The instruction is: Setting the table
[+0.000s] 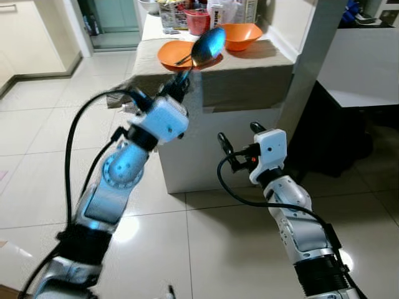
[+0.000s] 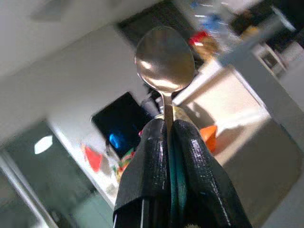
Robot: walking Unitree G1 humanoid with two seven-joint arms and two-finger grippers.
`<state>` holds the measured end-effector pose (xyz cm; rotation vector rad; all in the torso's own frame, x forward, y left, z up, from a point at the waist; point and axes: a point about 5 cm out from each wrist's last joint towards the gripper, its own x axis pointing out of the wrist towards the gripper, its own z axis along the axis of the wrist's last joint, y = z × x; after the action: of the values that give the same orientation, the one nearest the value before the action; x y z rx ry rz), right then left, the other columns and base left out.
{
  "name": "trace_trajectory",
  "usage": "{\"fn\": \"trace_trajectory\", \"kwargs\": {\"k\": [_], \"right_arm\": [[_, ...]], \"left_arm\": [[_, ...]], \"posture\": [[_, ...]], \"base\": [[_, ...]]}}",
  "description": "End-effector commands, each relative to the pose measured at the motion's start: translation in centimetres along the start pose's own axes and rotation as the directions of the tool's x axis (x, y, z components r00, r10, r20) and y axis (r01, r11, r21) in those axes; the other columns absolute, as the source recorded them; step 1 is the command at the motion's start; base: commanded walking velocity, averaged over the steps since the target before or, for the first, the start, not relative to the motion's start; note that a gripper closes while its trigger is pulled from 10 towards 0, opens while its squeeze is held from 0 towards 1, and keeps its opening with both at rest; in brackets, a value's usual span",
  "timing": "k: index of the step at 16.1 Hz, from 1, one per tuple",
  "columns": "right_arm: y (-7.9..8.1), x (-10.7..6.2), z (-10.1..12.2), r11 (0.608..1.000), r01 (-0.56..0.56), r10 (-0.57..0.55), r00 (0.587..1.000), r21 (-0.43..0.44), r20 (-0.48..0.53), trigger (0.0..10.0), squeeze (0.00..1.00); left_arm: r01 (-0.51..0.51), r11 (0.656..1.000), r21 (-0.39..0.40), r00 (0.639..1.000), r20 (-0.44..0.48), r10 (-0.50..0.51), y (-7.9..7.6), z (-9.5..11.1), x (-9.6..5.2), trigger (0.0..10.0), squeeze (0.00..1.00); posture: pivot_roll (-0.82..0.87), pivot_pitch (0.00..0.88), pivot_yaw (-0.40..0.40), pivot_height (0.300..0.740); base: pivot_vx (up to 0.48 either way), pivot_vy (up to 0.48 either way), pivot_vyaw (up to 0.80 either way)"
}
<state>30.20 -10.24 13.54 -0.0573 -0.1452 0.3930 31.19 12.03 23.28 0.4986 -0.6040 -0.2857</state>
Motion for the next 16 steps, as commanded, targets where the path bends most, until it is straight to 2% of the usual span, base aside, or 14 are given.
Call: {"fn": "trace_trajectory", "kwargs": {"k": [1,2,3,4,5,6,8,9,11,12,13,15,16], "right_arm": [[0.0,0.4,0.9,1.0,0.0,0.001,0.999,-0.005,0.039,10.0,0.0],[0.0,0.4,1.1,1.0,-0.001,0.001,0.999,-0.001,0.048,10.0,0.0],[0.1,0.5,1.2,1.0,-0.004,0.003,0.998,0.002,0.055,10.0,0.0],[0.3,0.8,1.5,1.0,-0.014,0.013,0.998,0.012,0.062,10.0,0.0],[0.4,1.0,1.7,1.0,-0.016,0.014,0.998,0.024,0.066,10.0,0.0],[0.7,1.4,2.1,0.998,-0.029,0.025,0.997,0.053,0.069,10.0,0.0],[1.0,2.3,2.8,0.979,-0.052,0.039,0.997,0.197,0.07,10.0,0.0],[0.9,2.6,3.0,0.972,-0.05,0.034,0.997,0.229,0.07,10.0,0.0],[0.8,2.5,2.7,0.983,-0.053,0.042,0.997,0.177,0.067,10.0,0.0],[0.7,2.3,2.3,0.987,-0.048,0.041,0.998,0.154,0.052,10.0,0.0],[0.5,1.8,1.7,0.994,-0.031,0.027,0.999,0.108,0.037,10.0,0.0],[-1.9,0.5,0.5,0.986,0.163,-0.163,0.987,-0.036,-0.008,10.0,0.0],[-2.2,0.1,0.3,0.981,0.182,-0.183,0.983,-0.065,-0.012,10.0,0.0]], "left_arm": [[-0.158,0.973,-0.171,0.986,-0.085,0.145,2.0,-0.8,0.5,0.0,0.0],[-0.234,0.935,-0.268,0.97,-0.133,0.204,2.5,-1.2,0.6,0.0,0.0],[-0.277,0.904,-0.326,0.958,-0.162,0.235,2.7,-1.5,0.6,0.0,0.0],[-0.365,0.801,-0.475,0.929,-0.246,0.278,2.4,-2.1,0.2,0.0,0.0],[-0.378,0.774,-0.507,0.924,-0.26,0.281,2.2,-2.2,0.2,0.0,0.0],[-0.404,0.729,-0.552,0.913,-0.289,0.287,2.0,-2.2,0.1,0.0,0.0],[-0.4,0.701,-0.59,0.916,-0.292,0.276,1.5,-1.7,0.3,0.0,0.0],[-0.389,0.709,-0.589,0.92,-0.284,0.27,1.5,-1.4,0.4,0.0,0.0],[-0.341,0.768,-0.543,0.936,-0.27,0.225,1.0,-1.2,0.3,0.0,0.0],[-0.33,0.767,-0.55,0.936,-0.294,0.192,0.6,-1.6,0.1,0.0,0.0],[-0.317,0.773,-0.549,0.933,-0.329,0.149,0.2,-2.2,-0.5,0.0,0.0],[-0.313,0.783,-0.537,0.884,-0.465,0.034,-0.5,-4.9,-3.2,0.0,0.0],[-0.323,0.785,-0.528,0.871,-0.491,0.028,-0.4,-5.4,-4.0,0.0,0.0]], "posture": [[-0.1,0.0,0.056,0.74],[-0.11,0.0,0.056,0.74],[-0.11,0.0,0.057,0.74],[-0.11,0.0,0.057,0.74],[-0.11,0.0,0.057,0.74],[-0.11,0.0,0.057,0.74],[-0.11,0.0,0.059,0.74],[-0.11,0.0,0.059,0.74],[-0.11,0.0,0.057,0.74],[-0.11,0.0,0.054,0.74],[-0.11,0.0,0.057,0.74],[-0.11,0.0,0.06,0.74],[-0.11,0.0,0.059,0.74]], "base": [[0.0,0.0,0.0],[0.0,0.0,0.0],[0.0,0.0,0.0],[0.0,0.0,0.0],[0.0,0.0,0.0],[0.0,0.0,0.0],[0.0,0.0,0.0],[0.0,0.0,0.0],[0.0,0.0,0.0],[0.0,0.0,0.0],[0.0,0.0,0.0],[0.0,0.0,0.0],[0.0,0.0,0.0]]}}
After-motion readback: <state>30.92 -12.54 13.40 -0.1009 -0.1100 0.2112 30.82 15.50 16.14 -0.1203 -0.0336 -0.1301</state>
